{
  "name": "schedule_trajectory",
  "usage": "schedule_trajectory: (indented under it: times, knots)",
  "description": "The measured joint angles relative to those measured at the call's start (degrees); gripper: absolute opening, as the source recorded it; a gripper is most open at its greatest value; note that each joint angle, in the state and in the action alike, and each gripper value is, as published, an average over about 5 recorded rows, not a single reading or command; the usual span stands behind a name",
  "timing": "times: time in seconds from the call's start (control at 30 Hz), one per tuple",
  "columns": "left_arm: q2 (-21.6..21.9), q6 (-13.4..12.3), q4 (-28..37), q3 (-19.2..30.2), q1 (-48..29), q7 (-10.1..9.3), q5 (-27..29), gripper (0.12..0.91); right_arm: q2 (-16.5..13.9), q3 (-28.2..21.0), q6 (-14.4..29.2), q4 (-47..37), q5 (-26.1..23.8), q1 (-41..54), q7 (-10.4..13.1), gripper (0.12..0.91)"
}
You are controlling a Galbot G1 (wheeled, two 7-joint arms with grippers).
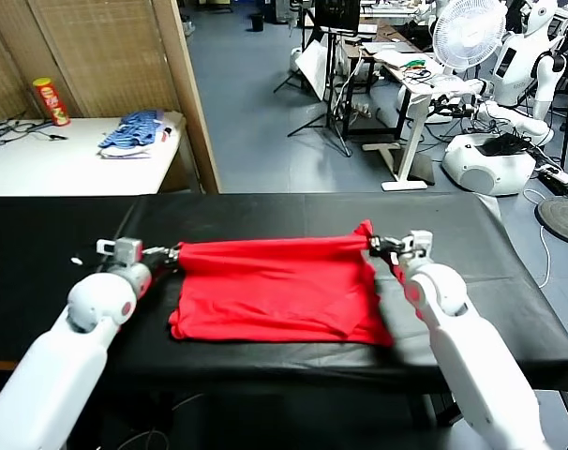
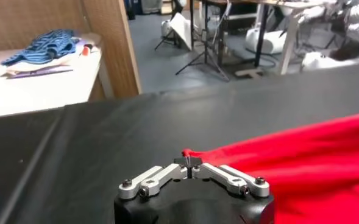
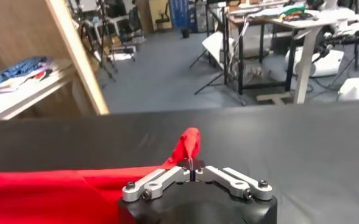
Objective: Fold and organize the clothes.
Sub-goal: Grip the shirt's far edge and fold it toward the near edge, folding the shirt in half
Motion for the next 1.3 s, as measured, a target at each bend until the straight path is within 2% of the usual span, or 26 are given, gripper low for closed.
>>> schedule_trajectory:
  times: [0.13, 0.3, 0.5, 0.73, 0.97, 1.07, 1.1, 1.2, 1.3]
  knots:
    - [1.5, 0.2, -3.3, -1.1, 3.3, -0.12, 0.1, 0.126, -1.7, 0.7, -2.1, 4.3, 0.1, -3.4, 0.1, 0.122]
    - [2.2, 0.2, -7.7, -2.6, 7.7, -0.12, 0.7, 0.126, -2.9, 1.0, -2.6, 8.8, -0.5, -7.5, -0.2, 0.122]
    - [2.3, 0.2, -11.3, -4.1, 12.8, 0.18, 2.7, 0.126, -3.2, 0.9, -2.6, 12.9, -2.8, -11.8, 0.0, 0.122]
    - [2.2, 0.2, -13.4, -4.9, 17.4, 0.29, 4.6, 0.126, -3.2, 1.7, -2.6, 15.7, -3.9, -15.9, 1.2, 0.122]
    - [1.1, 0.2, -14.0, -4.7, 19.7, -0.21, 6.7, 0.126, -3.0, 2.9, -2.6, 17.2, -3.8, -18.5, -0.2, 0.141]
    - [1.0, 0.2, -14.6, -5.1, 20.1, -0.60, 6.6, 0.166, -3.1, 4.3, -2.6, 18.2, -2.8, -19.7, -1.2, 0.249]
    - [1.0, 0.2, -14.9, -5.3, 20.3, -0.62, 6.4, 0.201, -3.2, 5.0, -2.6, 18.6, -2.3, -20.1, -1.4, 0.299]
    - [1.5, 0.2, -15.9, -6.2, 20.6, -0.72, 4.6, 0.352, -3.4, 7.1, -2.6, 19.5, -0.3, -20.6, -1.6, 0.465]
    - [2.6, 0.2, -16.9, -7.4, 20.0, -1.10, 1.1, 0.520, -2.8, 9.0, -2.6, 19.1, 0.8, -19.8, -0.7, 0.632]
